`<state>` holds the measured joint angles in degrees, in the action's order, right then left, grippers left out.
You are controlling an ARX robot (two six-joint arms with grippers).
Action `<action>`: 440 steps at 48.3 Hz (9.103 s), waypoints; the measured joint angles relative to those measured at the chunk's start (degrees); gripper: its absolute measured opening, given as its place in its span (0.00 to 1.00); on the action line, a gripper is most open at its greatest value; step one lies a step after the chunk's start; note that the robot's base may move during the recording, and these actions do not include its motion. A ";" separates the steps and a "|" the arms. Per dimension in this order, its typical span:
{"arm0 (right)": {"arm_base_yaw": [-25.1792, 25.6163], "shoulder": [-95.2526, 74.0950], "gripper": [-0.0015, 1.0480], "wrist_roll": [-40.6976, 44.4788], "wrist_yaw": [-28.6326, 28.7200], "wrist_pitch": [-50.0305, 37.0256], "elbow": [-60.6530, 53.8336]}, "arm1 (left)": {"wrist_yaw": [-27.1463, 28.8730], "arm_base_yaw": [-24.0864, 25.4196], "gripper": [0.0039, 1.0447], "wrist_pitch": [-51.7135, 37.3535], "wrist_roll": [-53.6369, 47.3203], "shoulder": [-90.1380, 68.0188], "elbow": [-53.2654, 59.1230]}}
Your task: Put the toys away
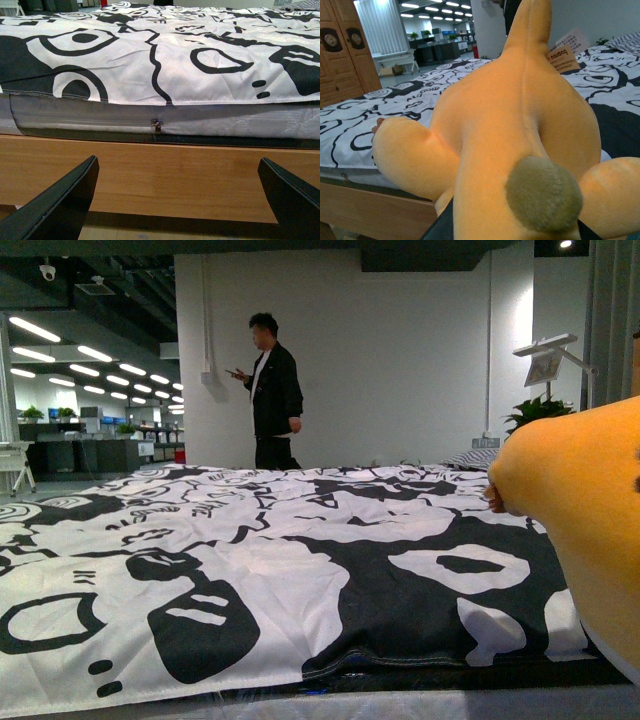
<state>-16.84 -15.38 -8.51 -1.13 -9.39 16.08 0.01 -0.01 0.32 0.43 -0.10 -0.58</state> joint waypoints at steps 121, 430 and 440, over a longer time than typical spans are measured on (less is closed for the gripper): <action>-0.31 0.59 0.19 0.68 -0.37 -0.37 0.02 | 0.00 -0.04 0.95 0.00 -0.02 0.07 0.00; -0.44 0.48 0.19 0.74 -0.37 -0.37 0.02 | -0.07 -0.09 0.95 0.00 -0.07 0.07 0.00; -0.42 0.48 0.19 0.74 -0.48 -0.37 0.02 | -0.07 -0.09 0.95 0.00 -0.07 0.07 0.00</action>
<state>-17.26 -14.90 -7.77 -1.61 -9.76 16.10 -0.05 -0.10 0.32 0.36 -0.03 -0.58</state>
